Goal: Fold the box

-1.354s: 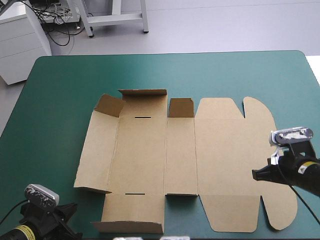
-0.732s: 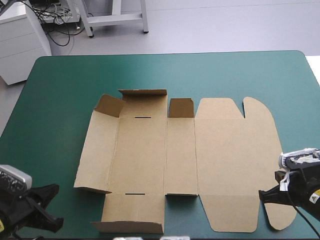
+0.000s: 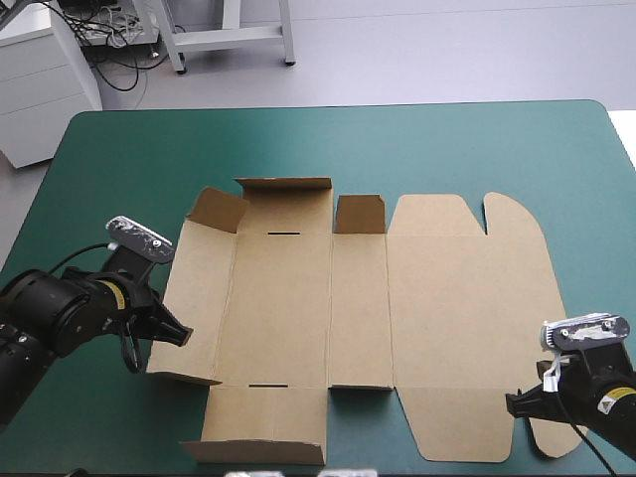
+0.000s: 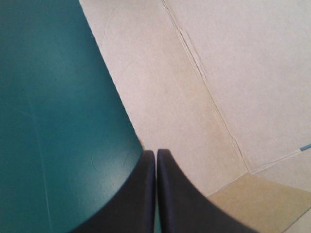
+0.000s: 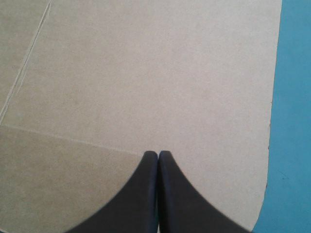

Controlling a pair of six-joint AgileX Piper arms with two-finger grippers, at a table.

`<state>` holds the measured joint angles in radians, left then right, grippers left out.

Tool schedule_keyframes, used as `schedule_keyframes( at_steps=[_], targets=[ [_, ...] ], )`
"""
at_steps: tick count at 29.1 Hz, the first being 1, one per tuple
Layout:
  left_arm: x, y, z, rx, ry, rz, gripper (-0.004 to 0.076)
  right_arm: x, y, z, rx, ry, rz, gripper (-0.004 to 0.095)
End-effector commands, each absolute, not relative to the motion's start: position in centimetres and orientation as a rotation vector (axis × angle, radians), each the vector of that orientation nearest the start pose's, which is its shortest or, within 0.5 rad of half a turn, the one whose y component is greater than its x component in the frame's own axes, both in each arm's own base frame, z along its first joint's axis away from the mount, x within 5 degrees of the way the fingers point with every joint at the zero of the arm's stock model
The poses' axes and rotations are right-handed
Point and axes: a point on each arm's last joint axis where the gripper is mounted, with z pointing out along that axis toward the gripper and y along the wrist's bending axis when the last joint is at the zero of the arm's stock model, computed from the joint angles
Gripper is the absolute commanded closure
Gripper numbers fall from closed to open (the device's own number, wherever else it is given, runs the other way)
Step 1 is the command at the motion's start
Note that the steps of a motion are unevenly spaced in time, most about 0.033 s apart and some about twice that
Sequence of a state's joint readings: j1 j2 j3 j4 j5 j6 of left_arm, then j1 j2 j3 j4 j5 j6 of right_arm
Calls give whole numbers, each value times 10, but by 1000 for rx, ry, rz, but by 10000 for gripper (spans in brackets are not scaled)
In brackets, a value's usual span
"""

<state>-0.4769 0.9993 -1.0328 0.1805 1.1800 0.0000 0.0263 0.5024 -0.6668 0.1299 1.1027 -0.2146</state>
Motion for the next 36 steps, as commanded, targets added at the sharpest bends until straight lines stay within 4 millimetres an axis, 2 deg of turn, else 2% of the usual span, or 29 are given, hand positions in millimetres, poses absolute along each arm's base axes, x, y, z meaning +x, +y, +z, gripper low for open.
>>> schedule_keyframes(
  at_steps=[1, 6, 11, 15, 18, 23, 32, 36],
  targets=[
    [169, -69, 364, 627, 2447, 47, 728, 70, 12, 320, -260, 2311, 67, 931],
    [181, -55, 361, 594, 2474, -187, 728, 70, 12, 320, -261, 2314, 68, 931],
    [184, -19, 366, 466, 2449, -377, 728, 70, 12, 320, -261, 2314, 68, 931],
    [179, 2, 374, 362, 2369, -577, 728, 70, 12, 320, -260, 2314, 70, 931],
    [181, 15, 381, 240, 2278, -624, 728, 70, 12, 319, -261, 2314, 67, 931],
    [181, 27, 384, 144, 2238, -612, 731, 70, 12, 320, -259, 2310, 69, 931],
    [182, 42, 375, 127, 2323, -364, 729, 70, 12, 320, -259, 2310, 69, 931],
    [182, 42, 375, 134, 2322, -365, 643, 70, 12, 320, -259, 2310, 69, 931]
  ],
)
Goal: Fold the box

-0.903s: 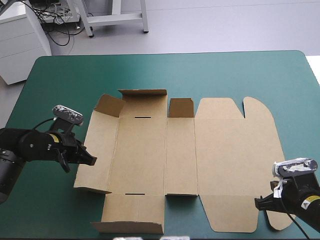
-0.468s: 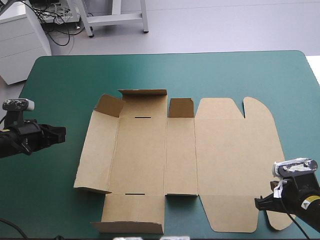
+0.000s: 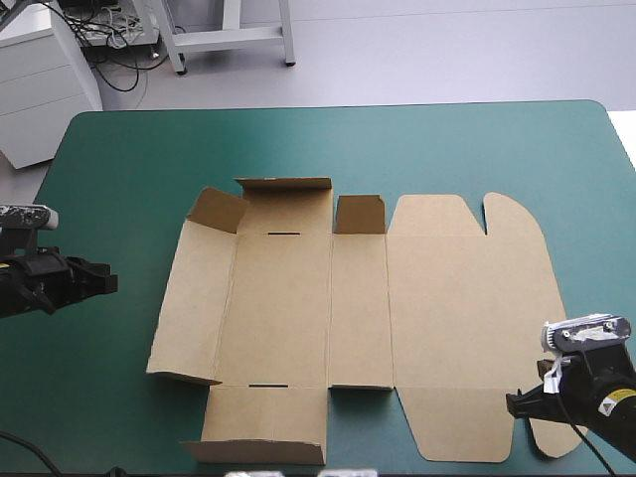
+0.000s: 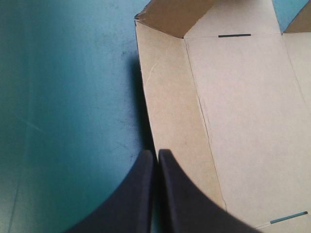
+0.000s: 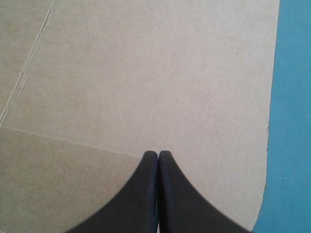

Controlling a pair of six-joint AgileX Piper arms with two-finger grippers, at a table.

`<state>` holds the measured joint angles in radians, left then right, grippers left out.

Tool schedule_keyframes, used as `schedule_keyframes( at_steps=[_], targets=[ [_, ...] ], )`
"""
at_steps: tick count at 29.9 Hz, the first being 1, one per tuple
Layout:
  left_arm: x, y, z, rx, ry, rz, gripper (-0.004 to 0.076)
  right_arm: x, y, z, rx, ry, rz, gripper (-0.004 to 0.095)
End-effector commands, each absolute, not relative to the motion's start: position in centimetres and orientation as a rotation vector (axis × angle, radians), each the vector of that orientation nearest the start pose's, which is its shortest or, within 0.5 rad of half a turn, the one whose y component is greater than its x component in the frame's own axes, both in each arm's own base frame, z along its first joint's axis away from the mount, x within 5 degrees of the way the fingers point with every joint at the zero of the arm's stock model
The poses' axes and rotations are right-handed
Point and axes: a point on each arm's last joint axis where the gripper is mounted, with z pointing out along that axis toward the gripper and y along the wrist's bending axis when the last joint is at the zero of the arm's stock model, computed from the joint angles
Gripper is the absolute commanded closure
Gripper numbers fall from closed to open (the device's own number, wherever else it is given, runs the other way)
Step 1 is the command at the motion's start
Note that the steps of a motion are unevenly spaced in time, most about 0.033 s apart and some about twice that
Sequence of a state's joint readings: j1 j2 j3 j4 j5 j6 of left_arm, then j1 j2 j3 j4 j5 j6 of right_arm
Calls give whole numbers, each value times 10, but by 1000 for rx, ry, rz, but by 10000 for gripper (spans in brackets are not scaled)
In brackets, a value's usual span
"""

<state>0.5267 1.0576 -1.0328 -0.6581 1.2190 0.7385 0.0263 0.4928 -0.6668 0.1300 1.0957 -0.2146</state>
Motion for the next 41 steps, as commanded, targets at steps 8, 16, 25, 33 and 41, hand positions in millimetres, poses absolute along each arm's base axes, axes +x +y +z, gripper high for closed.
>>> schedule_keyframes(
  at_steps=[8, 16, 25, 33, 41],
  targets=[
    [180, 40, 362, 35, 2377, -453, 134, 71, 12, 320, -262, 2308, 68, 931],
    [196, 46, 307, -54, 2510, -649, 93, 71, 12, 320, -262, 2308, 68, 931],
    [223, 48, 267, -34, 2529, -1005, 93, 71, 12, 320, -262, 2308, 68, 931],
    [235, 24, 240, 165, 2697, -1064, 93, 71, 12, 320, -262, 2308, 68, 931],
    [236, 11, 225, 218, 2753, -1127, 93, 70, 12, 320, -262, 2310, 68, 931]
  ],
)
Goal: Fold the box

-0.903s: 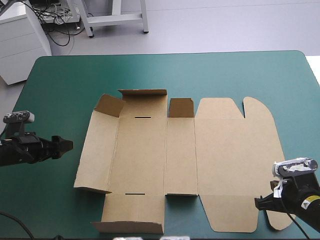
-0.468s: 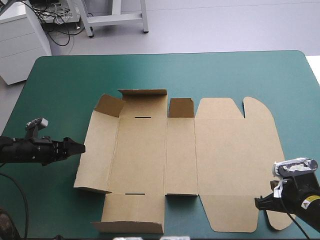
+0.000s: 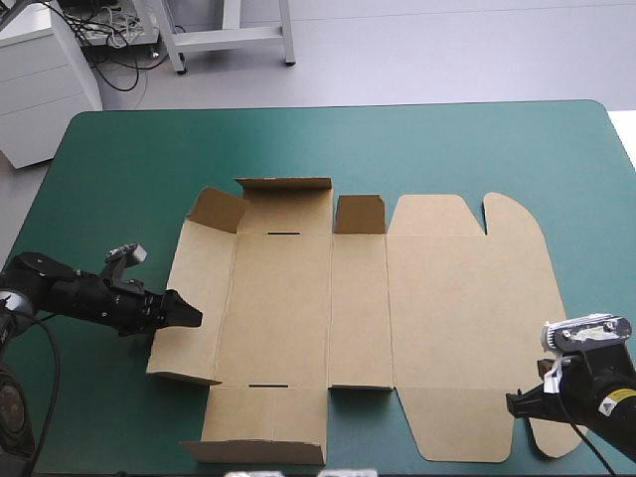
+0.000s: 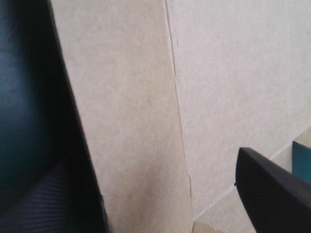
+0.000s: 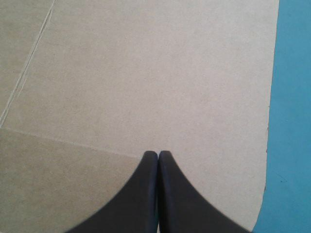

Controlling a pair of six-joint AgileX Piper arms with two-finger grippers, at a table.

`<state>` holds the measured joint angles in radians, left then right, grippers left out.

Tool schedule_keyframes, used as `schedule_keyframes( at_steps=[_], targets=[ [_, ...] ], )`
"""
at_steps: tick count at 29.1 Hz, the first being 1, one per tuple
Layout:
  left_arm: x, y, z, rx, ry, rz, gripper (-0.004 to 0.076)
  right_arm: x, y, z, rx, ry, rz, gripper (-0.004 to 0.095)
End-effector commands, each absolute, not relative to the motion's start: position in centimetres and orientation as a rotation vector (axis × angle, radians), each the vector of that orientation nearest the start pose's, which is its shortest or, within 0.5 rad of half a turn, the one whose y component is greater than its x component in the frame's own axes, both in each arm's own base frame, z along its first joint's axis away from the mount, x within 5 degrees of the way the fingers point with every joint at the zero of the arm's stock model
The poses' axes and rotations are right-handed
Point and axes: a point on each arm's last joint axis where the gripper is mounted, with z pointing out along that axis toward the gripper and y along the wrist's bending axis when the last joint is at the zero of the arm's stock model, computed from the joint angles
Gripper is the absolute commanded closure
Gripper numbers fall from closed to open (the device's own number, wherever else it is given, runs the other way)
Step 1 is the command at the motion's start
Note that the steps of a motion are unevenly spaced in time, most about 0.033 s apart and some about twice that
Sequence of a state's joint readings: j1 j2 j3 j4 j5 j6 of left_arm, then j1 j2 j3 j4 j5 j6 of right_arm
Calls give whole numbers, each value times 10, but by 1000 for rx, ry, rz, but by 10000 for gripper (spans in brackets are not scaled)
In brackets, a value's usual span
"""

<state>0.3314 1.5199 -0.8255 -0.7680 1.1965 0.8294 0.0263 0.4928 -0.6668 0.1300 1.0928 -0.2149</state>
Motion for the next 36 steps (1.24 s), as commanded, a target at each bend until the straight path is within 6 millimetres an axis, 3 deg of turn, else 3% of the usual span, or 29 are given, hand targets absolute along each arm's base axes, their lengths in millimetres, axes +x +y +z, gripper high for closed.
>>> schedule_keyframes(
  at_steps=[1, 15, 18, 23, 30, 36],
  targets=[
    [235, 10, 223, 215, 2758, -1137, 93, 70, 12, 320, -262, 2310, 68, 931],
    [235, 5, 201, 107, 2761, -1163, 94, 70, 12, 320, -263, 2310, 63, 931],
    [235, 5, 198, 104, 2774, -1192, 132, 70, 12, 320, -263, 2310, 63, 931],
    [237, 5, 195, 79, 2775, -1212, 306, 70, 12, 320, -263, 2310, 63, 931],
    [241, 9, 191, 46, 2781, -1119, 745, 70, 12, 320, -263, 2310, 65, 931],
    [246, 8, 198, 88, 2727, -1145, 756, 71, 12, 320, -262, 2308, 65, 931]
  ],
)
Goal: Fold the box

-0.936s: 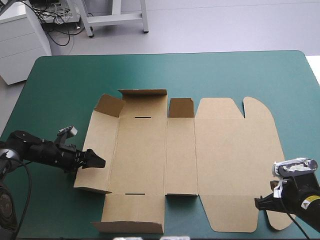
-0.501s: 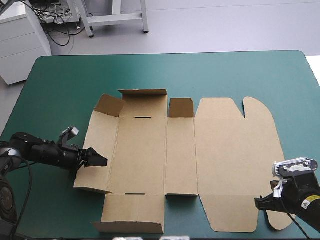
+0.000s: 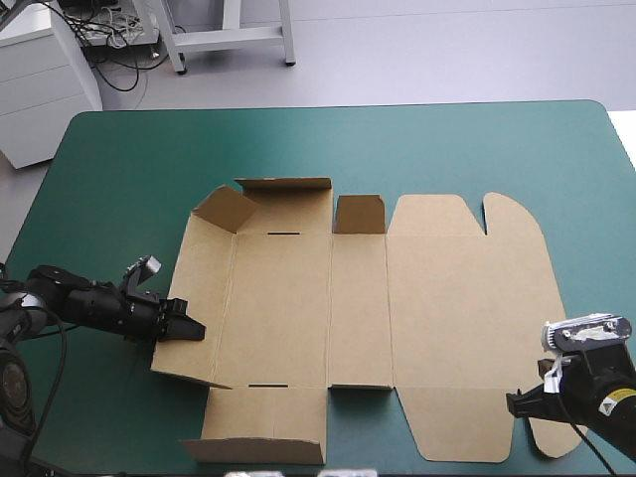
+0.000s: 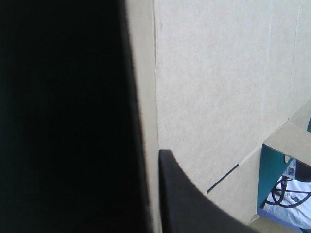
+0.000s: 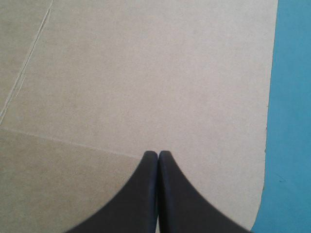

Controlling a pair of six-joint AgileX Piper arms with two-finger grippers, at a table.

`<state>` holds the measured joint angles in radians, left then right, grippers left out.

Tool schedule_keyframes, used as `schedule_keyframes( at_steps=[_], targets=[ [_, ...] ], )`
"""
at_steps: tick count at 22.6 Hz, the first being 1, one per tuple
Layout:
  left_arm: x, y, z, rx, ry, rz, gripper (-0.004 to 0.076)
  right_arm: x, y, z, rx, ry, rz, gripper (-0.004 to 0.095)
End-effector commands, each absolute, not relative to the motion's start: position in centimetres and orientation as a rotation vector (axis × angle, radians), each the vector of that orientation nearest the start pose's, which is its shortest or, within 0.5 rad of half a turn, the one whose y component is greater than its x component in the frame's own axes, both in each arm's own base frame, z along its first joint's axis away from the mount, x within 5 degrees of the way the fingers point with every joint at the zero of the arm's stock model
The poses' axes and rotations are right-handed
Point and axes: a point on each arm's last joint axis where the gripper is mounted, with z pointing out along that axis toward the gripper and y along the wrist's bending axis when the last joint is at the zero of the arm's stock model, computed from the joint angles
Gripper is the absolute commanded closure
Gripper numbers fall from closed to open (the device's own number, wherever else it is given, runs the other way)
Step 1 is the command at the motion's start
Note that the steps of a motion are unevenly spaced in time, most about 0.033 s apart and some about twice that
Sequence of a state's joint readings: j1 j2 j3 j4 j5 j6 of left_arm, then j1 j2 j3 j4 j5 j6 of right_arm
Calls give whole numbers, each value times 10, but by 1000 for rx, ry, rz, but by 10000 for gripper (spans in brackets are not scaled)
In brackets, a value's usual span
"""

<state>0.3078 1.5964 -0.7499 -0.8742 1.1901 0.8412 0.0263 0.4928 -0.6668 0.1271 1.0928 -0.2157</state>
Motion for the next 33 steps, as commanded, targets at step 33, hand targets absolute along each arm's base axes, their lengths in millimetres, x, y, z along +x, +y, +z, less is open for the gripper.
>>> schedule_keyframes(
  at_steps=[33],
  targets=[
    [260, -198, 429, 1301, 1729, 424, 756, 26, 7, 413, -265, 2015, -40, 931]
  ],
)
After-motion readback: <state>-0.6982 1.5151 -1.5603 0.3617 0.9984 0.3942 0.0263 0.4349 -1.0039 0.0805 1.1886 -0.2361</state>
